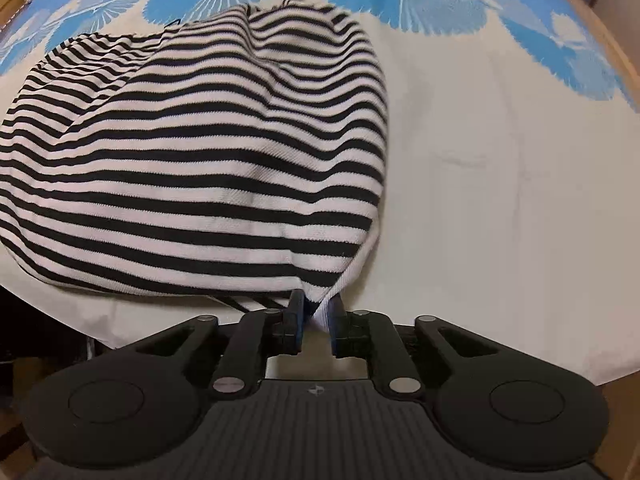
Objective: Fold small clothes
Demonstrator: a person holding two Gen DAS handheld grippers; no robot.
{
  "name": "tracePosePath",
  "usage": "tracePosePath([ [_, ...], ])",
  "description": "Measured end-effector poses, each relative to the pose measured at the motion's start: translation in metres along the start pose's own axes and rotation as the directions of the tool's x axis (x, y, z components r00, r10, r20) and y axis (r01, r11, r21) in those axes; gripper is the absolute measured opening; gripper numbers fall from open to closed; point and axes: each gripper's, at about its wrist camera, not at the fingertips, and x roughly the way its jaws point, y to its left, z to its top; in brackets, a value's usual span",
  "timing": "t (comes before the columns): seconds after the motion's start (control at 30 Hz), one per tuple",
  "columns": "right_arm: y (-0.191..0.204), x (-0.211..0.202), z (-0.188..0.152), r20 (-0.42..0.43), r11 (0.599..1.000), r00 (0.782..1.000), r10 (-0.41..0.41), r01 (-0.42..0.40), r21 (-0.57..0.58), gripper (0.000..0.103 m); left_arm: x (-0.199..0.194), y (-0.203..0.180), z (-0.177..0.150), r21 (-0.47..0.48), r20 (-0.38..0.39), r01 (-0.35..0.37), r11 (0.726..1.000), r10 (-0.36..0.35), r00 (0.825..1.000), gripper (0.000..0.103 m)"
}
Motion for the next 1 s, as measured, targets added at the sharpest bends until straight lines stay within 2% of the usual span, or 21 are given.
tracePosePath([
  [0.13, -0.01, -0.023, 0.0, 0.124, 0.997, 0.991, -0.058, 0.053, 0.049, 0.016, 0.001, -0.04, 0.01, 0.095, 0.06, -0.037, 0.995, 0.031, 0.998, 0.007],
  [0.2, -0.009, -0.03, 0.006, 0.189, 0.998, 0.981, -0.042, 0.031, 0.06, 0.017, 0.009, -0.058, 0.017, 0.115, 0.076, -0.06, 0.992, 0.051, 0.996, 0.01],
  [0.3, 0.002, -0.035, 0.011, 0.261, 0.998, 0.965, 0.032, -0.043, 0.035, 0.021, 0.019, -0.072, 0.029, 0.118, 0.089, -0.108, 0.987, 0.098, 0.991, 0.019],
  [0.37, 0.018, -0.02, 0.016, 0.216, 0.998, 0.975, 0.059, -0.059, -0.004, 0.039, 0.037, -0.07, 0.037, 0.1, 0.052, -0.133, 0.986, 0.128, 0.99, 0.028],
  [0.43, 0.037, 0.009, 0.016, 0.086, 0.996, 0.996, 0.001, 0.007, -0.091, 0.042, 0.057, -0.066, 0.038, 0.072, -0.037, -0.152, 0.986, 0.155, 0.987, 0.034],
  [0.47, 0.046, 0.021, 0.014, 0.037, 0.989, 0.998, -0.042, 0.047, -0.143, 0.042, 0.07, -0.062, 0.037, 0.059, -0.113, -0.177, 0.982, 0.183, 0.977, 0.035],
  [0.5, 0.054, 0.027, 0.014, 0.025, 0.978, 0.997, -0.076, 0.08, -0.194, 0.042, 0.081, -0.057, 0.035, 0.045, -0.178, -0.212, 0.976, 0.216, 0.96, 0.035],
  [0.53, 0.06, 0.027, 0.016, 0.034, 0.974, 0.995, -0.094, 0.099, -0.205, 0.043, 0.085, -0.053, 0.035, 0.027, -0.203, -0.234, 0.972, 0.234, 0.951, 0.035],
  [0.6, 0.06, 0.019, 0.026, 0.069, 0.987, 0.993, -0.093, 0.101, -0.122, 0.043, 0.08, -0.049, 0.043, -0.009, -0.17, -0.264, 0.965, 0.258, 0.951, 0.035],
  [0.67, 0.059, 0.01, 0.034, 0.116, 0.995, 0.989, -0.093, 0.097, -0.035, 0.043, 0.06, -0.056, 0.057, -0.014, -0.035, -0.256, 0.966, 0.256, 0.966, 0.035],
  [0.7, 0.063, 0.005, 0.037, 0.159, 0.993, 0.981, -0.112, 0.115, -0.011, 0.043, 0.051, -0.06, 0.062, -0.018, 0.028, -0.229, 0.973, 0.23, 0.973, 0.035],
  [0.77, 0.073, -0.011, 0.043, 0.28, 0.992, 0.952, -0.123, 0.129, 0.0, 0.043, 0.042, -0.067, 0.069, -0.025, 0.104, -0.162, 0.986, 0.164, 0.981, 0.035],
  [0.83, 0.085, -0.02, 0.048, 0.357, 0.994, 0.928, -0.103, 0.111, -0.002, 0.043, 0.044, -0.076, 0.075, -0.018, 0.124, -0.116, 0.993, 0.117, 0.985, 0.035],
  [0.87, 0.091, -0.021, 0.052, 0.372, 0.996, 0.924, -0.084, 0.093, -0.006, 0.043, 0.048, -0.08, 0.077, -0.01, 0.122, -0.106, 0.994, 0.106, 0.987, 0.035],
  [0.93, 0.1, -0.01, 0.058, 0.352, 0.998, 0.935, -0.048, 0.058, -0.019, 0.045, 0.058, -0.083, 0.078, 0.003, 0.11, -0.099, 0.995, 0.098, 0.989, 0.035],
  [1.0, 0.107, 0.011, 0.061, 0.259, 0.996, 0.965, -0.051, 0.067, -0.056, 0.052, 0.08, -0.084, 0.077, 0.013, 0.065, -0.112, 0.994, 0.111, 0.992, 0.035],
])
